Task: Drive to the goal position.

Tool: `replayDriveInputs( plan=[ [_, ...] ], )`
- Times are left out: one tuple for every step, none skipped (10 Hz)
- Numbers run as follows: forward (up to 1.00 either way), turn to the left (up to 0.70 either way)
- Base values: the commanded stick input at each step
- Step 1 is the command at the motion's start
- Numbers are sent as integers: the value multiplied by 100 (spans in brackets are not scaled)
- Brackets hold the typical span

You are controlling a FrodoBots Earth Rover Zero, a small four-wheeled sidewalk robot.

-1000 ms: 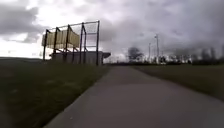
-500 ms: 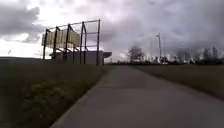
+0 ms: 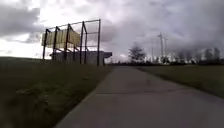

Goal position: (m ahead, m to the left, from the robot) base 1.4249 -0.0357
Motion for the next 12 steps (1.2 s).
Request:
replayDriveInputs(
  plan=[
    [100, 0],
    [100, 0],
    [100, 0],
    [100, 0],
    [100, 0],
    [100, 0],
    [100, 0],
    [100, 0],
    [100, 0],
    [100, 0],
    [100, 0],
    [100, -11]
  ],
)
